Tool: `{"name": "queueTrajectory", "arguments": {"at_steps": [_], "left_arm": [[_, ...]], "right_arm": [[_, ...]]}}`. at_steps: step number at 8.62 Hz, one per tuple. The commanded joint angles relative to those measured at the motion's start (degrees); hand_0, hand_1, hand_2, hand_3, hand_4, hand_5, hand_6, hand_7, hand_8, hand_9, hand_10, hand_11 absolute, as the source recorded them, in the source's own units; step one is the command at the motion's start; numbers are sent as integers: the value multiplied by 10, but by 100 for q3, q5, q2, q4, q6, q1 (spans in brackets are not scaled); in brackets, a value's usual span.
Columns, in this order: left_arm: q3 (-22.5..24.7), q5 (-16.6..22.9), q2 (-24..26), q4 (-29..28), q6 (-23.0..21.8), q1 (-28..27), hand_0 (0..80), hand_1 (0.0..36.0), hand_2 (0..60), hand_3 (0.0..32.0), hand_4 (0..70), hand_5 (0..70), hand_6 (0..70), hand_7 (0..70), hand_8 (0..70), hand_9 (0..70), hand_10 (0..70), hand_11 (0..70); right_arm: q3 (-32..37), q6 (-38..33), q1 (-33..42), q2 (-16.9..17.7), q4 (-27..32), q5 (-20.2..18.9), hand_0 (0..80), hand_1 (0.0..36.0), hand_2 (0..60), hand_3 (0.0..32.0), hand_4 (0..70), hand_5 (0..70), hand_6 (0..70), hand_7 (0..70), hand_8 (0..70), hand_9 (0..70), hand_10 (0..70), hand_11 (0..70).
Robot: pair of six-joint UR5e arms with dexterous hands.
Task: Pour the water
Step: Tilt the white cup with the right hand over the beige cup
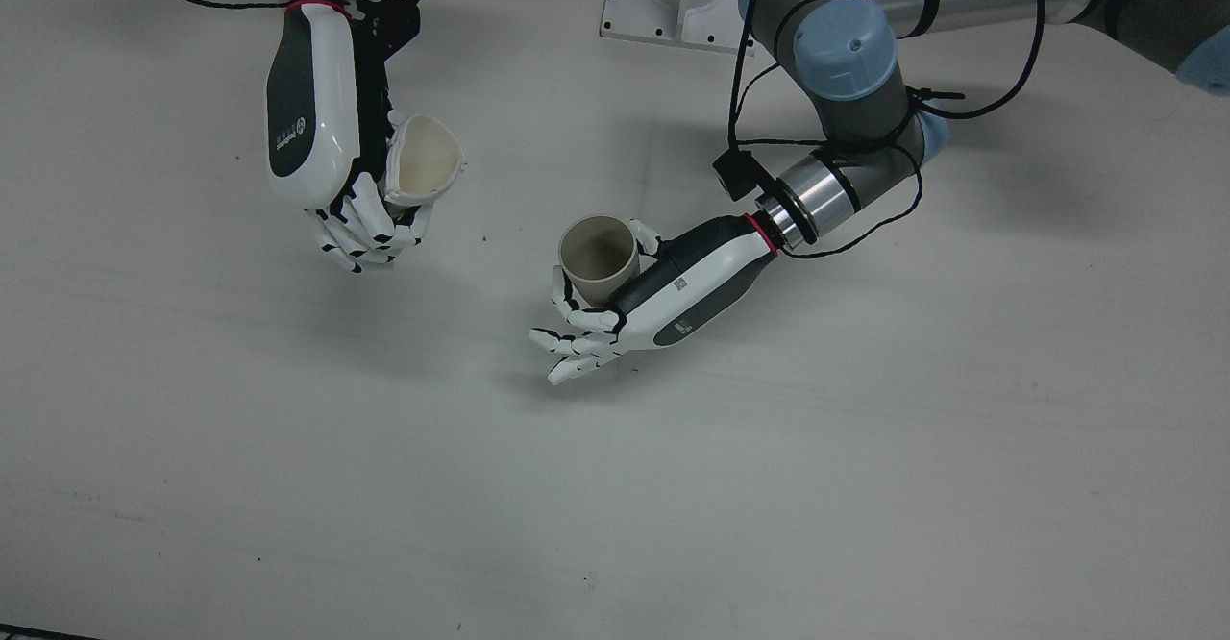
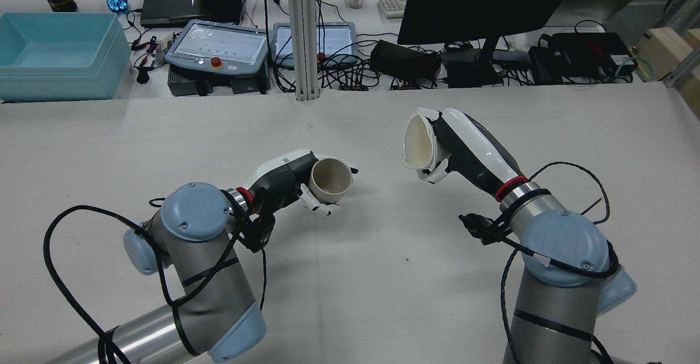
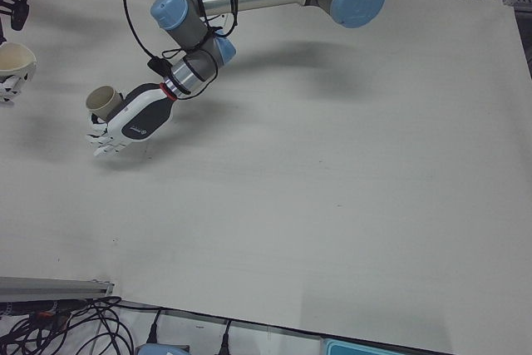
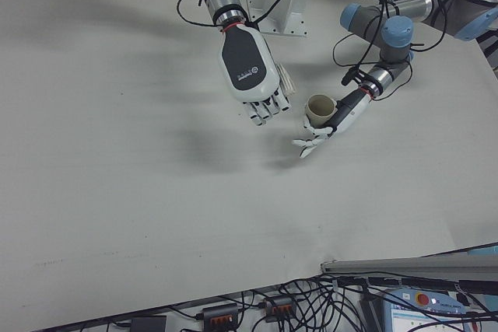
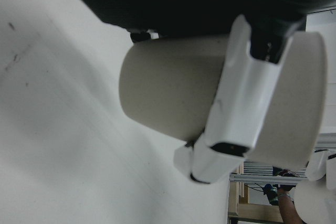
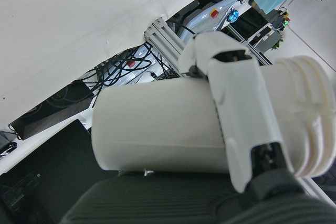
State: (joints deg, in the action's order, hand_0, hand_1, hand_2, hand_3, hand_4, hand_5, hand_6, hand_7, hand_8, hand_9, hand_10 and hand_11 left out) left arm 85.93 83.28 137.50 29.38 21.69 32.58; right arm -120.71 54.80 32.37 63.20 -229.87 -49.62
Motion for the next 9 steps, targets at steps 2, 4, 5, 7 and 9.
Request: {"name": "queueTrajectory", "arguments": {"at_steps": [2,4,5,7,9], "left_arm": [[151,22,-65,-54,-68,64,800,360,600,0,700,700,179,234,91,41,39,85],[545,381,-878,-615,-340,108,800,360,600,0,700,700,162,220,88,45,48,100],[913,382,-1396,-713,-341,195,800,360,600,0,700,700,155,222,78,44,60,119],[1066,417,-2101,-1256,-489,433,800,360,600,0,700,700,155,227,77,50,67,131],[1058,426,-2979,-2073,-893,721,800,360,600,0,700,700,154,226,79,53,71,135]], "right_arm": [[14,-126,101,-2,12,418,800,360,600,0,180,700,573,700,395,514,239,396],[-312,-1735,723,1023,21,323,800,360,600,0,17,700,469,636,380,474,263,430],[-443,-2258,1144,1419,21,270,800,360,600,0,13,700,481,611,395,480,285,460],[-646,-2272,2363,1651,30,-796,800,360,600,0,0,617,428,466,373,439,329,518],[-646,-2263,3350,1896,196,-1557,800,360,600,0,14,263,413,415,378,442,366,565]]}}
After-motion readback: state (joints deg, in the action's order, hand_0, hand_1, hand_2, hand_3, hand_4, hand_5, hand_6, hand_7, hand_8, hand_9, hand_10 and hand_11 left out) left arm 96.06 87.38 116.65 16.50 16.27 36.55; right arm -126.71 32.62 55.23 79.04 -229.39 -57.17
